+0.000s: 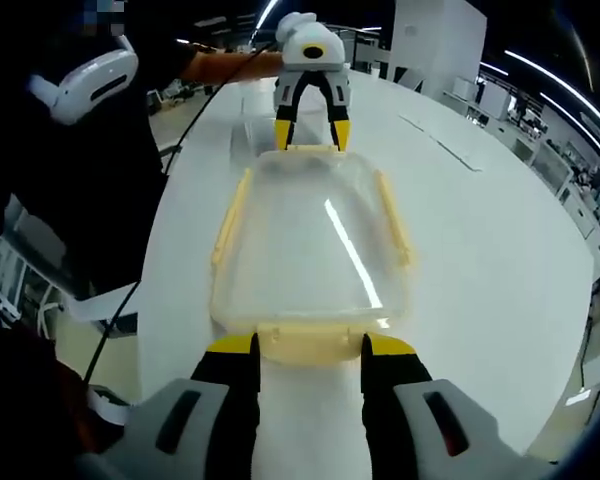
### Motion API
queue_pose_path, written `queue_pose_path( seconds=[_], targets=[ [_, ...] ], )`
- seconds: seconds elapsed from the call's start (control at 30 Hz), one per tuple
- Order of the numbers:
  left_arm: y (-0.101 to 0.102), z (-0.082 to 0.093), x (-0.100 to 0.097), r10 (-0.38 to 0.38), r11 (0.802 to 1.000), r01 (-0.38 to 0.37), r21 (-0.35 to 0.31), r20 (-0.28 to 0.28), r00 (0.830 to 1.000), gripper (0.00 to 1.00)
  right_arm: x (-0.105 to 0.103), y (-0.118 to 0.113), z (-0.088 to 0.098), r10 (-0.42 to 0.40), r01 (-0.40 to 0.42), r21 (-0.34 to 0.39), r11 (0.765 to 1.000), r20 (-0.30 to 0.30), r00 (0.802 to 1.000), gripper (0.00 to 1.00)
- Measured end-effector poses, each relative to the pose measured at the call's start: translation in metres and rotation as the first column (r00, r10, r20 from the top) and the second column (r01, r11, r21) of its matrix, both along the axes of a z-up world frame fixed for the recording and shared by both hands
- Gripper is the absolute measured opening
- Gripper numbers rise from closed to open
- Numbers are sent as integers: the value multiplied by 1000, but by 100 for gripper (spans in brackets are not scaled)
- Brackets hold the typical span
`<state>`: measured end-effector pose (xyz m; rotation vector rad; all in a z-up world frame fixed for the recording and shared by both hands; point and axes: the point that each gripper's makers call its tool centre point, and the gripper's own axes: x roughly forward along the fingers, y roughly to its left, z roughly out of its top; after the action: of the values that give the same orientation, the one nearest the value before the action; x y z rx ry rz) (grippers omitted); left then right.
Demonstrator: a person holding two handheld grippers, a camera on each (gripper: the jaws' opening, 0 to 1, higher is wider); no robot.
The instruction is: Snap each plastic latch of the storage box into its locked position after aligning the lid with the box until every specified latch is closed and the lid sits flush.
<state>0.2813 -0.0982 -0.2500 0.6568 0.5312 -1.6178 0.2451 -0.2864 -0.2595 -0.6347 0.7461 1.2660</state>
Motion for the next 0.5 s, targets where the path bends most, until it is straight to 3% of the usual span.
queue_pose_path(
  seconds=[0.5],
  targets=[
    [16, 20, -16, 16, 1000, -16, -1, 27, 999, 38, -9, 16, 21, 21, -20, -13, 1000, 20, 1000, 38]
  ],
)
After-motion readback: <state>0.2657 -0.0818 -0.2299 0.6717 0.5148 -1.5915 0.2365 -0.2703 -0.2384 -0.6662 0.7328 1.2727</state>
